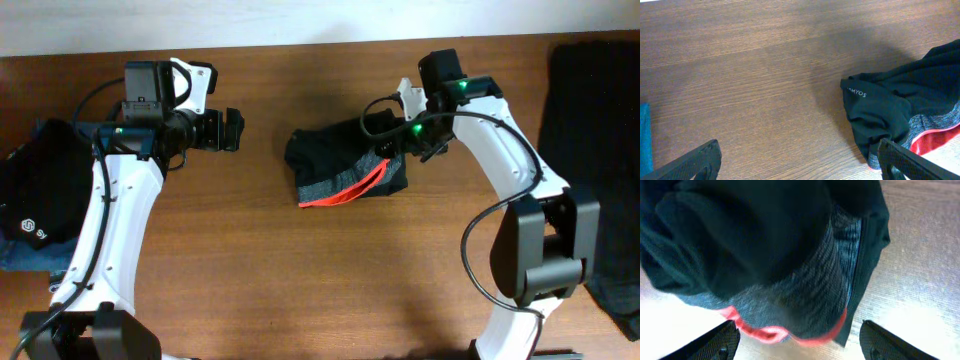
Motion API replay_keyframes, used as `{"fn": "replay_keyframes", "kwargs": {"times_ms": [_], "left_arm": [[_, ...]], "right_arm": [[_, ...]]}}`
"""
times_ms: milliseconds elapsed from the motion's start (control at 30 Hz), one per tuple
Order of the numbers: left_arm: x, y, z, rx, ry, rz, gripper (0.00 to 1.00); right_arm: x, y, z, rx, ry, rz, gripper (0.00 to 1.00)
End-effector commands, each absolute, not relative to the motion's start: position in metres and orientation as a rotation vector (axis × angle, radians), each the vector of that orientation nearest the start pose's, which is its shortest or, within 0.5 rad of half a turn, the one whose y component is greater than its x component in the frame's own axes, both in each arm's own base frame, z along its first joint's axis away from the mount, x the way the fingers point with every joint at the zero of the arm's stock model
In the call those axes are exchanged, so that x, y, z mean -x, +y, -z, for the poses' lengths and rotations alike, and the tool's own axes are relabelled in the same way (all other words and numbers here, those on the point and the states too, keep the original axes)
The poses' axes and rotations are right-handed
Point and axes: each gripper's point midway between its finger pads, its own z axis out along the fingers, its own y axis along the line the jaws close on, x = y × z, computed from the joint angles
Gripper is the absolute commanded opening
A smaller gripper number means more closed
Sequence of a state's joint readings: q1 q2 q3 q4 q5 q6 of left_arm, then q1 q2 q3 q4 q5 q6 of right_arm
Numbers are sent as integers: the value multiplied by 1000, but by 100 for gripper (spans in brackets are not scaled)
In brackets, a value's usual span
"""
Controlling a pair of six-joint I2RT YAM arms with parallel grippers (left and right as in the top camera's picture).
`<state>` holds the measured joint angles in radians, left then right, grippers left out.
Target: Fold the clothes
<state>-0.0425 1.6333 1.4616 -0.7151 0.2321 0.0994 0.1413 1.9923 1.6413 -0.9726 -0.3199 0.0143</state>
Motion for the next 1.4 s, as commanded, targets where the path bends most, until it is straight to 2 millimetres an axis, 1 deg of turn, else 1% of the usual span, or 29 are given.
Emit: {"fn": "replay_keyframes", "kwargs": {"times_ms": [0, 33, 67, 133, 167, 200, 233, 267, 300, 333, 400, 433, 500, 533, 600, 700, 733, 767, 833, 900, 933, 1033, 1133, 1167, 1200, 1233, 1267, 1300, 1367], "left_arm": [[-438, -59, -205, -259, 2435, 274, 99], [-438, -59, -205, -260, 2435, 274, 99], [-438, -59, -205, -259, 2435, 274, 99], [-438, -59, -205, -259, 2435, 274, 99], [-438, -59, -205, -259, 2435, 274, 99], [-438, -59, -205, -259, 2435, 274, 99], [-438, -59, -205, -259, 2435, 274, 99], [-438, -59, -205, -259, 2435, 274, 99], [-438, -59, -205, -259, 2435, 274, 99], [-438, -59, -205, -259, 2435, 274, 99], [-438, -59, -205, -259, 2436, 274, 99], [-439, -59, -205, -259, 2435, 274, 99], [-439, -59, -205, -259, 2435, 274, 99], [-439, -59, -205, -259, 2435, 274, 99], [-439, -59, -205, -259, 2435, 274, 99], [-439, -59, -205, -259, 2435, 274, 99], [-439, -59, -205, -259, 2435, 274, 99], [-439, -59, -205, -259, 2435, 274, 99], [-439, -59, -205, -259, 2435, 274, 99], [-439, -59, -205, -259, 2435, 274, 99], [-439, -59, -205, -259, 2435, 274, 99], [-439, -59, -205, -259, 2435, 274, 99], [-438, -59, -205, -259, 2436, 274, 99], [-438, -59, -205, -259, 2436, 274, 99], [-438, -59, -205, -259, 2436, 274, 99], [-438, -59, -205, -259, 2436, 274, 99], [-438, -59, -205, -259, 2436, 274, 99], [-438, -59, -205, -259, 2436, 274, 99], [-438, -59, -205, -259, 2436, 274, 99]], "right_arm": [[-428, 125, -74, 278, 2881, -512, 81], [-431, 126, -70, 283, 2875, -512, 79], [-435, 130, -70, 294, 2857, -519, 71], [-442, 135, -70, 338, 2820, -518, 46], [-446, 138, -72, 373, 2791, -513, 31], [-449, 139, -76, 385, 2771, -510, 19], [-453, 139, -82, 391, 2753, -505, 12], [-455, 138, -87, 395, 2742, -492, 8], [-459, 129, -100, 381, 2723, -444, 4], [-462, 123, -109, 367, 2712, -408, 4], [-469, 99, -140, 314, 2676, -292, 4], [-474, 78, -167, 264, 2643, -199, 4], [-478, 43, -213, 179, 2576, -70, 4], [-478, 18, -248, 113, 2516, 13, 4], [-472, -25, -309, -3, 2406, 119, 4], [-452, -80, -385, -149, 2255, 199, 4], [-446, -91, -399, -178, 2227, 215, 4], [-431, -115, -425, -239, 2169, 250, 4], [-421, -126, -439, -269, 2138, 266, 4], [-420, -122, -440, -253, 2139, 224, 4], [-421, -114, -438, -230, 2151, 181, 4], [-431, -83, -418, -141, 2219, 52, 4], [-445, -32, -387, 9, 2319, -76, 4], [-448, -11, -377, 83, 2349, -128, 4], [-450, 15, -365, 190, 2378, -188, 4], [-449, 49, -351, 345, 2405, -262, 4], [-447, 64, -343, 420, 2416, -290, 5], [-442, 94, -326, 585, 2445, -313, 8], [-436, 119, -298, 744, 2507, -256, 12]]}}
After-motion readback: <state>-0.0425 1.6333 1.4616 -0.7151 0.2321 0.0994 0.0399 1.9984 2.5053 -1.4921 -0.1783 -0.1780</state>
